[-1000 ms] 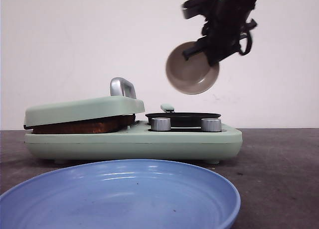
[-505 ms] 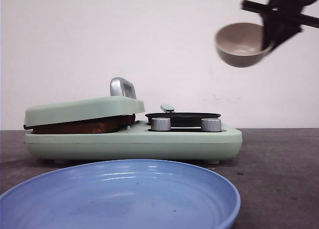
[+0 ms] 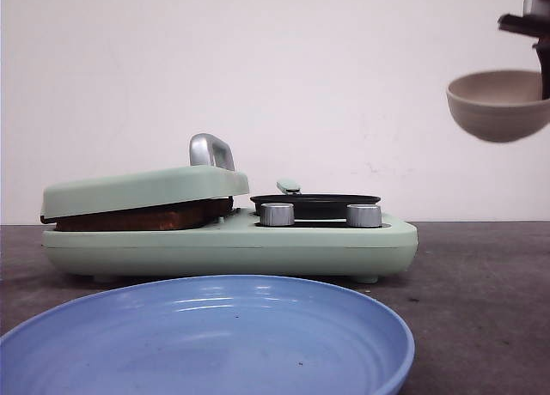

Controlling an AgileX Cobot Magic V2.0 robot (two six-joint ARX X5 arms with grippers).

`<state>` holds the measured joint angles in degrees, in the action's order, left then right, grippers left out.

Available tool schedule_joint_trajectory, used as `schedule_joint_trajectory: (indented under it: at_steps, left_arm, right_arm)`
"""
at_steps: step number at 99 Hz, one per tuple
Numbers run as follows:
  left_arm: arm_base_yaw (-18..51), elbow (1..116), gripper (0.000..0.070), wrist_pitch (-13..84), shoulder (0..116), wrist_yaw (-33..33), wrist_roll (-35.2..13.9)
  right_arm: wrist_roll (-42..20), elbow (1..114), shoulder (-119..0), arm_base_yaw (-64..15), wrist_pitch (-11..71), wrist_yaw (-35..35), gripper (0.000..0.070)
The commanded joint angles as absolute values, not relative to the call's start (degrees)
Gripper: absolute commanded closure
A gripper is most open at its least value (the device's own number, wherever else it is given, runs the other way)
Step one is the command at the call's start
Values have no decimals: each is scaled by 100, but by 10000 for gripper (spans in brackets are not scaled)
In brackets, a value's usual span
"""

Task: Make breakfast with bread and shrimp
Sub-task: 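Turn the bowl upright and carry it back beside the machine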

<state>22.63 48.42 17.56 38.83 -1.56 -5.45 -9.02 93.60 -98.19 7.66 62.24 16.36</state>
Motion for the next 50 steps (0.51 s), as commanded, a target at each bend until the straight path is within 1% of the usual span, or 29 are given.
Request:
schedule_joint_trajectory:
  at_steps: [1, 26, 50]
  left_arm:
    - [2290, 4888, 346, 1653, 3938, -145, -495]
    - [2290, 4888, 346, 1485, 4010, -148, -497]
    - [2290, 4888, 346, 1496, 4106, -148, -497]
  right_arm:
    - [-676, 9480, -10116, 773, 6252, 1647, 695]
    - [-523, 9480, -10787, 766, 6399, 1647, 695]
    - [-489, 9480, -11378, 768, 6307, 1634, 695]
